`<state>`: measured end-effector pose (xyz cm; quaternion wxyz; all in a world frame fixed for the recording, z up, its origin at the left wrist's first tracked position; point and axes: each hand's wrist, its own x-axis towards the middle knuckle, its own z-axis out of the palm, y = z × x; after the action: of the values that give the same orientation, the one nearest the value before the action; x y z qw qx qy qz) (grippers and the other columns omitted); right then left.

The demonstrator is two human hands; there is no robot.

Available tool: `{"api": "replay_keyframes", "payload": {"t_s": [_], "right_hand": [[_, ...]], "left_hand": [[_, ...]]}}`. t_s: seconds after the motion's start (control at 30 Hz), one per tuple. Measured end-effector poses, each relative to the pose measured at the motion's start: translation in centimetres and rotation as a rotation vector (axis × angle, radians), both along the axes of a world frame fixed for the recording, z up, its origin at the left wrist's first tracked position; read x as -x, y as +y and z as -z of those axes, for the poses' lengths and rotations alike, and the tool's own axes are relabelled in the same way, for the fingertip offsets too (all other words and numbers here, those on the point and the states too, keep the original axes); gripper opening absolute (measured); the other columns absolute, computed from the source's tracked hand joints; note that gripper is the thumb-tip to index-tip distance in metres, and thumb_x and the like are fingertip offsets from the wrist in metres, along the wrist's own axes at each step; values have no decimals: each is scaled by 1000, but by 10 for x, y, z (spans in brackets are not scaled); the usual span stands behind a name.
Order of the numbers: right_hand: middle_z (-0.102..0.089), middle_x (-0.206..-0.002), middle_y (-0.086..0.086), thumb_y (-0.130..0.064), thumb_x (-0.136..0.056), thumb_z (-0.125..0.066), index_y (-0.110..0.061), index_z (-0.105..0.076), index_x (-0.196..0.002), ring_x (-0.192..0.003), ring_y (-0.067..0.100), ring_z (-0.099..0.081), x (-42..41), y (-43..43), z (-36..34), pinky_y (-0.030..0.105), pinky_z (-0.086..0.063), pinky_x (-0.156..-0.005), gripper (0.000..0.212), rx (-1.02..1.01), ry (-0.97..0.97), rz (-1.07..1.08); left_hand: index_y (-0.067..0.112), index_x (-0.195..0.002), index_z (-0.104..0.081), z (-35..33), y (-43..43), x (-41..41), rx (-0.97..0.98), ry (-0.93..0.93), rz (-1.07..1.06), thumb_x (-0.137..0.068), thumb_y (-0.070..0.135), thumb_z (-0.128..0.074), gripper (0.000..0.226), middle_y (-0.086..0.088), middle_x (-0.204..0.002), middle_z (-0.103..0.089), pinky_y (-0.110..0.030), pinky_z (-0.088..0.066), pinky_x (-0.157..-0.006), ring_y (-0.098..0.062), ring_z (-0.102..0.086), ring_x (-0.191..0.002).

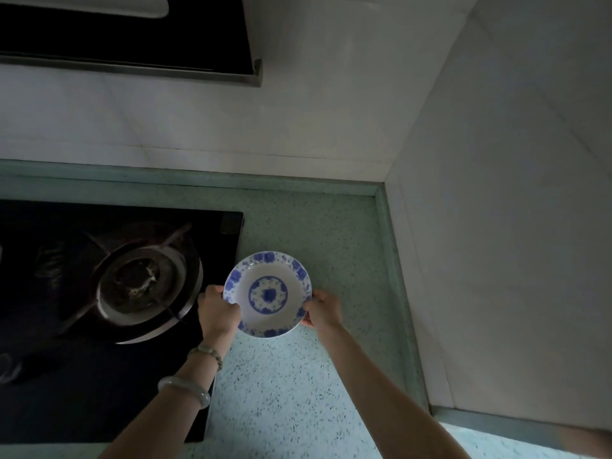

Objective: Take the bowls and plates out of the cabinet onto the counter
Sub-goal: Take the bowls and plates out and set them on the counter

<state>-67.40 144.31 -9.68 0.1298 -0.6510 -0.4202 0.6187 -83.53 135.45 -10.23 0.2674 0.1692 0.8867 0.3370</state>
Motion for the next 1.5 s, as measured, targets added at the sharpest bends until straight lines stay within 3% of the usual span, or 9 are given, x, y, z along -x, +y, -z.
{"api": "replay_keyframes", "payload": {"t_s": [0.23, 0.3, 0.43, 0.63, 0.77, 0.93, 1.13, 1.3, 1.5], "right_hand": [[-71, -98, 17, 1, -86, -58, -12, -65, -84, -94, 32, -69, -2, 2, 7, 42, -58, -82, 15, 44, 36, -58], [-67, -111, 19, -7, -86, -61, -9, -63, -103, -98, 32, -66, -2, 3, 3, 47, -56, -86, 17, -5, -32, -129], [-49, -140, 13, -26, -80, -69, -13, -38, -141, -124, 30, -51, -8, -1, -24, 39, -47, -92, 69, -205, -158, -289], [-44, -144, 2, -24, -83, -68, -26, -31, -145, -129, 21, -46, -37, -14, -89, 36, -43, -101, 72, -439, -20, -459], [-38, -147, -5, -26, -81, -74, -36, -20, -148, -126, 14, -47, -64, -43, -139, 28, -46, -96, 87, -587, 210, -363], [-36, -147, -1, -18, -79, -76, -36, -12, -149, -124, 13, -51, -89, -78, -172, 30, -48, -99, 97, -728, 279, -276], [-35, -150, -2, -22, -77, -77, -37, -14, -149, -128, 13, -48, -117, -112, -180, 41, -45, -104, 97, -725, 332, -295], [-37, -146, -6, -27, -76, -77, -38, -17, -148, -124, 8, -50, -154, -138, -180, 36, -47, -102, 94, -753, 348, -331], [-39, -142, -8, -20, -79, -75, -38, -21, -147, -122, 3, -49, -223, -181, -177, 29, -45, -100, 89, -741, 408, -366]], "left_hand": [[0, -101, -60, -6, -7, 2, -57, -33, 18, -76, -5, -46, 30, -24, -105, -62, -42, -52, -78, -38, -61, -90], [-1, -103, -57, -6, -10, 2, -62, -53, 42, -77, -2, -48, 27, -26, -108, -60, -48, -52, -84, -40, -60, -95], [0, -127, -47, -10, -17, -1, -136, -46, 124, -82, 7, -60, 47, -22, -127, -52, -53, -43, -100, -38, -50, -120], [18, -145, -32, -63, -51, -9, -489, -149, 260, -86, 13, -69, 69, 0, -146, -37, -22, -40, -96, -7, -44, -123], [38, -145, -26, -117, -76, -12, -655, -224, 429, -75, 25, -75, 86, 16, -141, -38, -17, -46, -92, 4, -48, -123], [62, -133, -22, -157, -93, -31, -739, -247, 552, -61, 37, -78, 94, 14, -143, -38, -23, -47, -94, -3, -49, -127], [48, -142, -19, -163, -124, -66, -718, -232, 504, -64, 29, -82, 103, 11, -138, -44, -34, -46, -100, -9, -49, -127], [39, -147, -16, -170, -169, -107, -699, -207, 448, -62, 29, -77, 104, 19, -132, -45, -14, -50, -88, 3, -53, -119], [32, -148, -21, -169, -225, -186, -727, -175, 355, -68, 19, -75, 97, 8, -138, -46, -15, -50, -87, -4, -53, -121]]}}
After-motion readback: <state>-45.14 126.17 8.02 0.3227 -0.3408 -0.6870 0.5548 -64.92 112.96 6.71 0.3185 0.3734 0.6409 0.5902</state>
